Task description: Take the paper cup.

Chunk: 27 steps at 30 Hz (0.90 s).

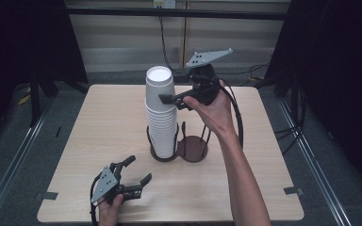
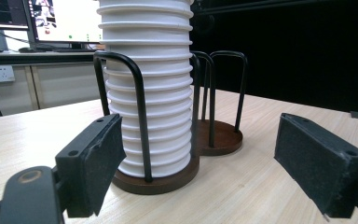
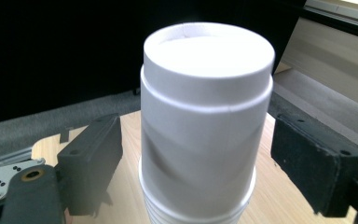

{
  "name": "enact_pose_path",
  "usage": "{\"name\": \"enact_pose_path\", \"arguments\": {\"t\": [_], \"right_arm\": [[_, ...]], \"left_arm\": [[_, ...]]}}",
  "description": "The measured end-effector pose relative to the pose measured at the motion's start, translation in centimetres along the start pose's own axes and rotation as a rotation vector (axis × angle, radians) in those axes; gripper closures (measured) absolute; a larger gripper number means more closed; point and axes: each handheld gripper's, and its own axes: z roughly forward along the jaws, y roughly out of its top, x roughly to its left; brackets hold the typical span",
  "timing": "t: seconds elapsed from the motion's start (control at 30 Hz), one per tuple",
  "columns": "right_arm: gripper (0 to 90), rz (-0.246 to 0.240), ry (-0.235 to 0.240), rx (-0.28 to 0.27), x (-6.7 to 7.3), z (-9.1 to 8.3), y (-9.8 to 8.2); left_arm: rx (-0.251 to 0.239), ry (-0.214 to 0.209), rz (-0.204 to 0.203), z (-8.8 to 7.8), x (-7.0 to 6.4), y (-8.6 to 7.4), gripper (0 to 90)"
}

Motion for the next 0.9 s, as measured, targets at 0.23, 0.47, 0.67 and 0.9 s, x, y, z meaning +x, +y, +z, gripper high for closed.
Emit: {"name": "enact_pose_path", "arguments": {"t": [0.23,0.47,0.67,0.9], "right_arm": [[15.9,-0.016,-0.006,0.054,-0.1,0.9,1.5],[16.0,-0.033,-0.013,0.091,0.0,1.8,2.2],[16.7,-0.028,-0.009,0.137,-0.4,2.7,2.7],[19.0,-0.047,-0.014,0.162,-0.1,3.2,3.1]], "left_arm": [[0.0,0.0,-0.001,0.0,0.0,0.0,15.6],[0.0,0.001,0.0,0.0,0.0,0.0,15.6],[0.0,0.001,0.0,0.0,0.0,0.0,15.6],[0.0,0.0,0.0,0.0,0.0,0.0,15.6]]}}
